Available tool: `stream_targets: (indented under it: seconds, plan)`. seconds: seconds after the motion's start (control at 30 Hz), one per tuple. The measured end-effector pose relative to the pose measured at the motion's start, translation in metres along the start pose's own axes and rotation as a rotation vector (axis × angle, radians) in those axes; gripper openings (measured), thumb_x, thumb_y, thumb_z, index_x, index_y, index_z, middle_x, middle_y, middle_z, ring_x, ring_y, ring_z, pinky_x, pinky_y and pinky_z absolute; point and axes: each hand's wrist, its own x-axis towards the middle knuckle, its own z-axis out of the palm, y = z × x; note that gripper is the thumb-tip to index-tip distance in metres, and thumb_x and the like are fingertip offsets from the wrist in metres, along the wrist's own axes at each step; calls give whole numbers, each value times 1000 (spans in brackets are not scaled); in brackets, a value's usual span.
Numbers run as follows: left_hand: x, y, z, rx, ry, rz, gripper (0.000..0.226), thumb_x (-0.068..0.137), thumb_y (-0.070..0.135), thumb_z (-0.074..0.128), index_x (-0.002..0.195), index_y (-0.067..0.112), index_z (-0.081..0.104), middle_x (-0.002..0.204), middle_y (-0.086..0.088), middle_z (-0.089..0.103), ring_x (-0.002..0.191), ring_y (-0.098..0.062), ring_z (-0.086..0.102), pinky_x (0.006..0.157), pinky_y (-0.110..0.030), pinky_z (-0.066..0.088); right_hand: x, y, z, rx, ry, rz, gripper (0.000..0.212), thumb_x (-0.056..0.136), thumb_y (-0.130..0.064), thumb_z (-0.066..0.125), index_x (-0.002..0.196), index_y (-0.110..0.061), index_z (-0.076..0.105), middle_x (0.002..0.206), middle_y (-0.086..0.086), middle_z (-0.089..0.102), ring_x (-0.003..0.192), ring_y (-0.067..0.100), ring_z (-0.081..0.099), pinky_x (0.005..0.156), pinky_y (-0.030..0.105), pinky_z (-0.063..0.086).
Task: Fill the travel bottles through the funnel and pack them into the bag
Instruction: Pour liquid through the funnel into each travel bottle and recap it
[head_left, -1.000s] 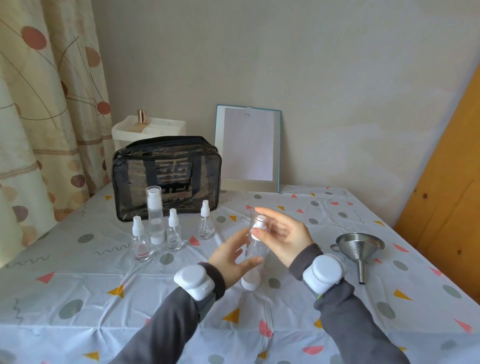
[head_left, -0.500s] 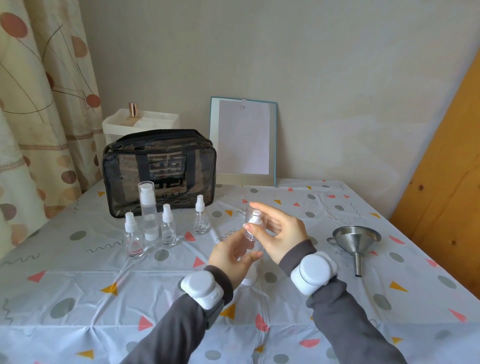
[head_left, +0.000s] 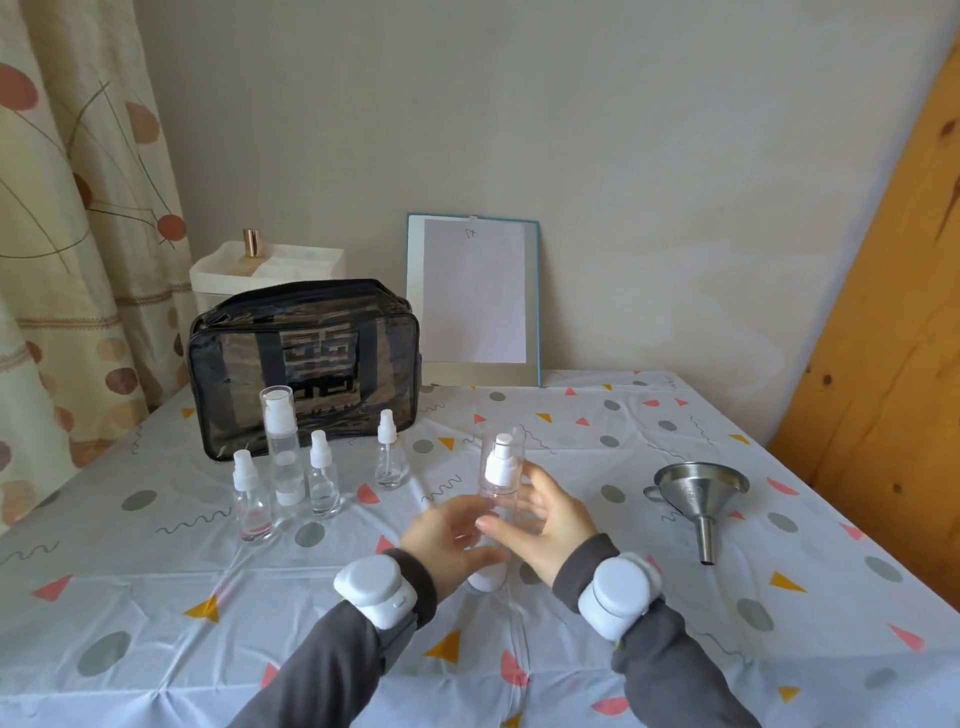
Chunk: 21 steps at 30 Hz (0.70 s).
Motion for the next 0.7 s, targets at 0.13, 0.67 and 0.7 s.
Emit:
stream_targets:
  seconds: [0.13, 0.67, 0.7]
  plan:
    - [7, -1, 9, 43, 46, 49, 40, 76, 5, 68, 114, 15, 59, 101, 6, 64, 93, -4, 62, 78, -6, 47, 2, 13, -3, -95, -1, 87, 42, 72, -33, 76, 109, -31, 55, 108, -12, 63, 106, 4, 58, 92, 25, 48]
    - [99, 10, 44, 449, -93, -15, 52, 89, 28, 52, 139, 25, 36, 140, 4, 44, 127, -17, 43, 103, -24, 33, 55, 59, -74, -238, 285, 227, 41, 85, -33, 63, 120, -15, 52, 110, -1, 64, 98, 19, 61, 88, 25, 45]
    - [100, 7, 45, 478, -73, -20, 47, 91, 25, 48, 138, 24, 39, 140, 2, 44, 128, -17, 42, 104, -24, 32, 56, 62, -76, -238, 297, 230, 43, 85, -33, 63, 122, -14, 51, 112, 0, 63, 100, 19, 60, 89, 25, 45]
